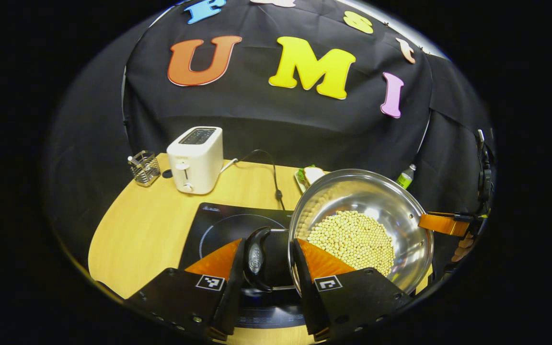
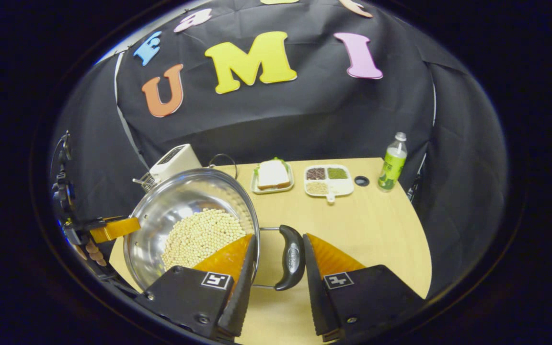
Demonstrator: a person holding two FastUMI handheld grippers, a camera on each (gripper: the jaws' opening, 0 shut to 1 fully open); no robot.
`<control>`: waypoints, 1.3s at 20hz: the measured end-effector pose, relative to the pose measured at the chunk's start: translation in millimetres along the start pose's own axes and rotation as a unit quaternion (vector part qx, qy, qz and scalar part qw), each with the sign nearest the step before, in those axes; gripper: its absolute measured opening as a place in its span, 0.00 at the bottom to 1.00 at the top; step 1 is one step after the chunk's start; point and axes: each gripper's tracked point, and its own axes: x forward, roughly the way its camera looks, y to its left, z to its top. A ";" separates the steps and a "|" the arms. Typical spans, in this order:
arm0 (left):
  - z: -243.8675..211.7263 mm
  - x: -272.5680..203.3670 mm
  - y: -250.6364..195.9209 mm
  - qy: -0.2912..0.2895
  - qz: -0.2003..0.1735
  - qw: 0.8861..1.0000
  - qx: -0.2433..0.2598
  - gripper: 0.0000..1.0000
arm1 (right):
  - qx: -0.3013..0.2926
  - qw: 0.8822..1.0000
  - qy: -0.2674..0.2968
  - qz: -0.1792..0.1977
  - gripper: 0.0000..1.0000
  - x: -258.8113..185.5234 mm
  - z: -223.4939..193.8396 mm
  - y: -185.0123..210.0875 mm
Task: First push the handle of the pot to place it horizontally, then grasp the pot with both hands and set it on the induction cooktop.
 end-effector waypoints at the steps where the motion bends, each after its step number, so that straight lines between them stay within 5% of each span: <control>1: 0.8 -0.1 8.6 0.000 0.004 1.000 -0.003 0.53 | -0.002 1.000 0.003 0.004 0.57 5.1 1.3 9.1; 14: -7.4 30.9 111.7 0.030 0.034 0.998 -0.045 0.53 | -0.001 0.999 0.043 0.026 0.56 89.4 -6.5 99.1; 15: -8.6 34.6 118.7 0.031 0.037 0.998 -0.046 0.48 | 0.001 0.998 0.048 0.027 0.55 96.9 -10.6 103.8; 16: -11.3 39.4 124.5 0.034 0.041 0.997 -0.049 0.53 | 0.002 0.998 0.052 0.029 0.55 103.0 -13.8 107.0; 26: -18.3 62.2 154.1 0.041 0.043 0.996 -0.065 0.53 | 0.003 0.999 0.041 0.032 0.56 137.8 -26.7 130.4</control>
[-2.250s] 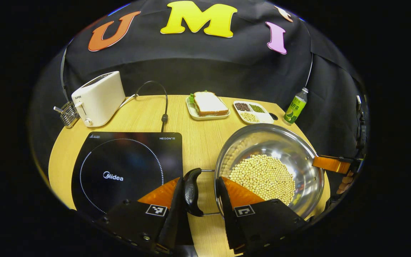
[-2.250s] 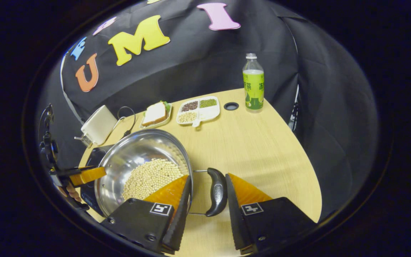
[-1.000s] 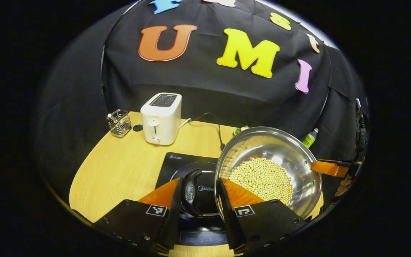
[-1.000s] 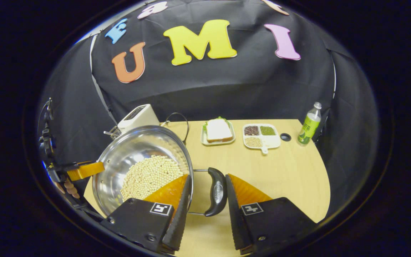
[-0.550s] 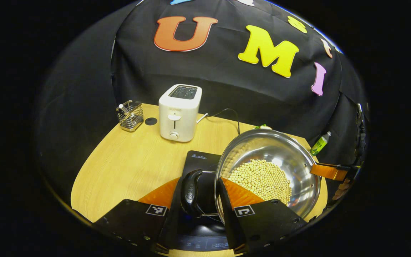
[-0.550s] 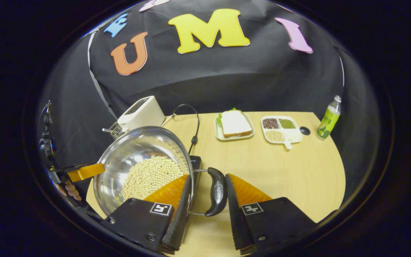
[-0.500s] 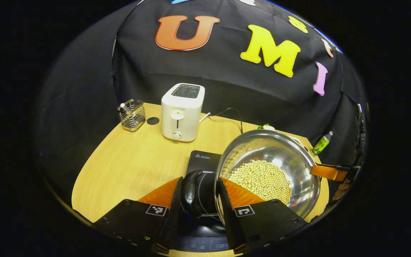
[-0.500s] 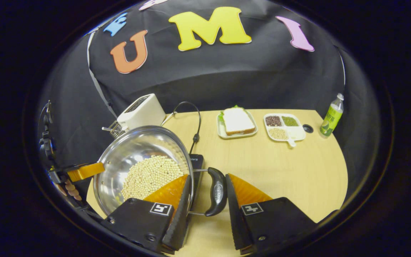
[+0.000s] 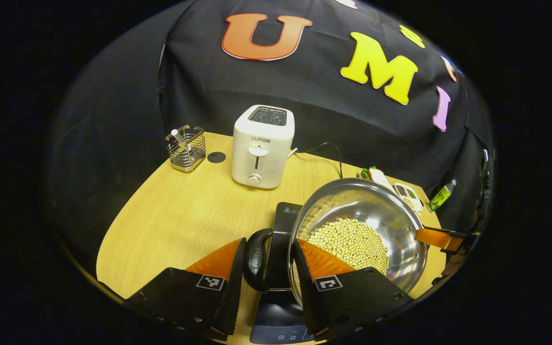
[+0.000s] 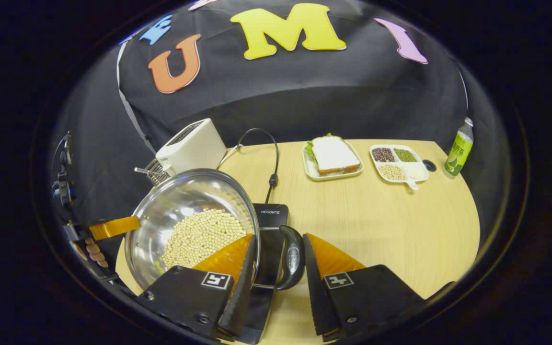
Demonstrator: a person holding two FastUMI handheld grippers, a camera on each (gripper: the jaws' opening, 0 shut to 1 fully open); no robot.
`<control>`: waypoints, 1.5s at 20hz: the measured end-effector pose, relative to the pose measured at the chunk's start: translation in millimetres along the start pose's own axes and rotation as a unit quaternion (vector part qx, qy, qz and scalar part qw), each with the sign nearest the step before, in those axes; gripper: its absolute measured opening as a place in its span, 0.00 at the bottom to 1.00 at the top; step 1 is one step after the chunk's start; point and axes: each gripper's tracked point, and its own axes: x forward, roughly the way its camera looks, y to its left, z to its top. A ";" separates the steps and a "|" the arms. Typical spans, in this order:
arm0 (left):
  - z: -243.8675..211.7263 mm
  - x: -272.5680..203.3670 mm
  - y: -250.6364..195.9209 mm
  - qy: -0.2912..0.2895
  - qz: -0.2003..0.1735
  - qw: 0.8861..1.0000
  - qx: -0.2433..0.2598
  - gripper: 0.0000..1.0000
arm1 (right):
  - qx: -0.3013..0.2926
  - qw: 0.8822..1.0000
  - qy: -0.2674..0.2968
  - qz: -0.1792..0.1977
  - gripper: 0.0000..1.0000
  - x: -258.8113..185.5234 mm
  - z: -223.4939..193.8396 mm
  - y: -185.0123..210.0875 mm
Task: First push the handle of the pot to place it horizontally, then grasp the pot with both hands and set it on the induction cooktop.
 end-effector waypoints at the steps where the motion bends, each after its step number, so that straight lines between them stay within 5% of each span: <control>1: 0.0 4.4 1.9 -0.003 -0.003 1.000 0.006 0.53 | -0.001 1.000 -0.006 -0.001 0.55 1.4 0.4 -0.6; 2: -2.0 7.7 3.9 -0.004 -0.006 1.000 0.006 0.42 | 0.002 1.000 -0.011 0.000 0.56 2.8 0.9 -1.1; 3: 1.2 8.8 3.3 -0.015 -0.010 1.000 0.002 0.42 | 0.007 1.000 -0.015 0.003 0.56 5.0 1.1 -1.5; 4: 3.1 10.4 1.6 -0.023 -0.015 1.000 -0.001 0.54 | 0.011 1.000 -0.018 0.006 0.57 5.9 0.7 -2.1; 7: 4.5 9.4 1.4 -0.046 -0.028 0.999 0.004 0.55 | 0.027 0.999 -0.029 0.022 0.57 9.6 -0.9 -3.8; 9: 5.4 11.8 1.0 -0.062 -0.034 0.997 0.013 0.45 | 0.026 0.998 -0.043 0.025 0.58 7.3 -1.7 -4.5; 10: 5.9 11.2 2.2 -0.069 -0.032 0.997 0.016 0.58 | 0.020 0.998 -0.049 0.023 0.59 7.2 -2.4 -5.2; 12: 7.8 12.2 7.2 -0.082 -0.021 0.996 0.014 0.55 | 0.012 0.998 -0.066 0.017 0.63 2.8 -2.0 -6.2; 14: 5.5 10.1 13.8 -0.090 -0.006 0.996 0.011 0.84 | 0.003 0.996 -0.086 0.019 0.65 -5.0 1.5 -4.3; 16: 8.2 3.3 11.9 -0.106 -0.007 0.994 0.007 0.94 | -0.002 0.995 -0.103 0.014 0.65 -14.8 2.3 -7.8; 18: 12.2 -8.7 10.5 -0.125 -0.002 0.992 0.009 0.90 | 0.002 0.993 -0.119 0.009 0.78 -28.9 1.3 -10.1; 27: 34.1 -109.7 -21.5 -0.224 -0.015 0.974 0.040 0.93 | -0.022 0.979 -0.203 0.014 0.94 -133.6 -6.1 1.8; 30: 35.9 -151.1 -28.1 -0.253 0.014 0.964 0.085 0.93 | -0.039 0.971 -0.236 -0.003 0.97 -178.7 -10.3 -0.4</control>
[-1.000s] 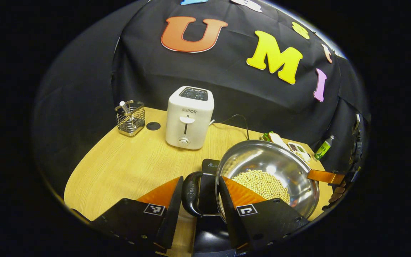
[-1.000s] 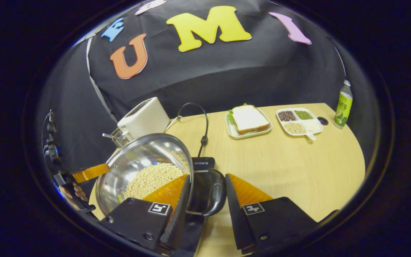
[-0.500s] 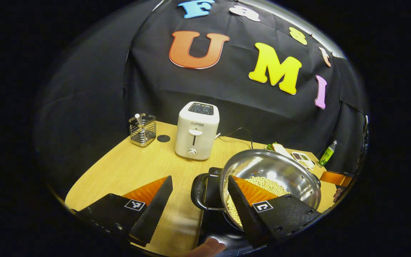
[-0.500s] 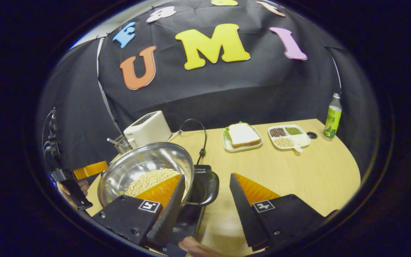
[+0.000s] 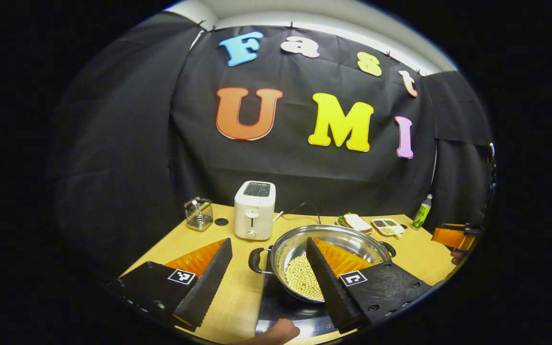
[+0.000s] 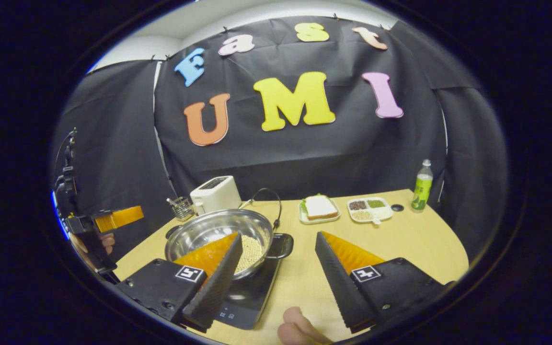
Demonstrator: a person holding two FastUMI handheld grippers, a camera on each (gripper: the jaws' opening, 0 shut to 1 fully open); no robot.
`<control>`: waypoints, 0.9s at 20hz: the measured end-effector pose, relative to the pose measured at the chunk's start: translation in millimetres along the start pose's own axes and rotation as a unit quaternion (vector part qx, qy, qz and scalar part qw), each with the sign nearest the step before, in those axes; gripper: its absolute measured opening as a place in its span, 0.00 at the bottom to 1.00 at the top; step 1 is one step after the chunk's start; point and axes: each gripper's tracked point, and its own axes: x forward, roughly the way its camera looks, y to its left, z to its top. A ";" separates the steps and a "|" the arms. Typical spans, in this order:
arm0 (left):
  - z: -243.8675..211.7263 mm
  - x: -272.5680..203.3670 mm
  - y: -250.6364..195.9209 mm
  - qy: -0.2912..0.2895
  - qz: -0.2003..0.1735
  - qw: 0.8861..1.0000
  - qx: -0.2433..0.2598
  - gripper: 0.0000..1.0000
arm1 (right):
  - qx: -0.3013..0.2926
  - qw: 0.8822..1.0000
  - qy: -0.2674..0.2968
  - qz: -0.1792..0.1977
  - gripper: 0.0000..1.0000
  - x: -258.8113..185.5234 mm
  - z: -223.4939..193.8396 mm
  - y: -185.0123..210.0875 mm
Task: First push the handle of the pot to place it horizontally, then grasp the pot with both hands and set it on the induction cooktop.
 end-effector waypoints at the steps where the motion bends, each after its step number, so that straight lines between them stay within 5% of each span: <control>1: 8.4 -13.0 -2.5 -0.010 0.004 1.000 0.008 0.80 | -0.001 1.000 -0.010 0.002 0.97 -14.6 4.0 2.4; 2: 17.7 -28.3 -13.2 -0.019 0.000 1.000 0.011 0.93 | 0.006 1.000 -0.019 -0.001 0.97 -28.7 9.9 1.8; 5: 53.4 -69.1 -37.8 -0.062 -0.011 0.998 0.014 0.95 | 0.022 0.999 -0.038 -0.010 0.96 -72.8 29.1 -8.4; 6: 63.1 -80.9 -44.2 -0.071 -0.011 0.997 0.012 0.85 | 0.018 0.998 -0.049 -0.017 0.99 -86.9 38.4 -14.3; 7: 70.4 -95.2 -50.7 -0.079 -0.011 0.997 0.010 0.95 | 0.012 0.998 -0.056 -0.026 0.96 -101.9 44.2 -23.2; 15: 79.6 -174.1 -89.6 -0.090 0.004 0.995 0.036 0.95 | 0.004 0.988 -0.123 -0.088 0.96 -223.0 75.5 -82.5; 18: 72.7 -201.5 -116.3 -0.107 -0.016 0.994 0.023 0.96 | -0.007 0.983 -0.135 -0.123 1.00 -257.4 76.3 -99.1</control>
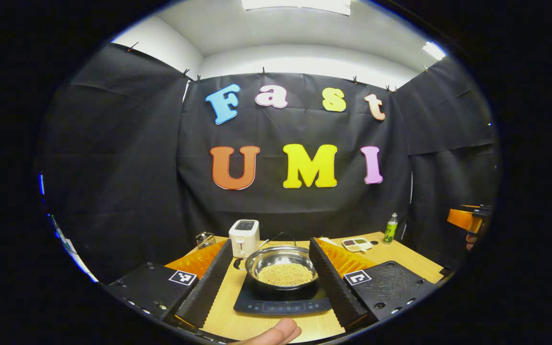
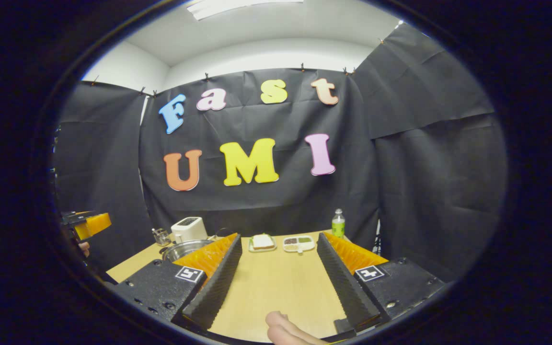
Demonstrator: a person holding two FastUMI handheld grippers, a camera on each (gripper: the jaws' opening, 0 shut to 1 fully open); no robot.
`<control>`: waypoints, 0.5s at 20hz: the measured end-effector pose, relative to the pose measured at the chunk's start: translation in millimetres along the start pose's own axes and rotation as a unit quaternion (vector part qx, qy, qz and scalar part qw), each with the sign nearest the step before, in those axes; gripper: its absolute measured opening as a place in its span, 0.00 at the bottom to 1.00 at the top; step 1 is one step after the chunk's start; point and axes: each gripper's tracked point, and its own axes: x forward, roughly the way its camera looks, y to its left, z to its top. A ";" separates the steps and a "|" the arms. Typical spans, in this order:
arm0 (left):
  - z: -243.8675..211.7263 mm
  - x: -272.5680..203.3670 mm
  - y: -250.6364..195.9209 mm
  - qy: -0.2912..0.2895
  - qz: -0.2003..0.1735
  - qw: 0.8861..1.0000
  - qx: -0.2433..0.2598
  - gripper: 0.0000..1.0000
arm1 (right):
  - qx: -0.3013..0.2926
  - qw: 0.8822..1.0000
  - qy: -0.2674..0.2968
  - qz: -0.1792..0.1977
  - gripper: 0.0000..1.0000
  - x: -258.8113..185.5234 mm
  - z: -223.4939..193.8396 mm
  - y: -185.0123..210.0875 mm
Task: First push the handle of the pot to place it horizontally, then grasp the pot with both hands and set it on the induction cooktop.
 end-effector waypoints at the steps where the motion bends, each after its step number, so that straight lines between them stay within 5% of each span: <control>1: 3.2 -8.2 -7.9 -0.007 -0.006 1.000 -0.006 0.96 | -0.007 1.000 -0.005 -0.008 0.96 -6.9 1.8 -3.4; 10: -1.2 -39.4 -32.8 -0.021 -0.011 0.999 0.024 0.96 | -0.031 0.999 -0.040 0.003 0.96 -56.4 13.2 11.4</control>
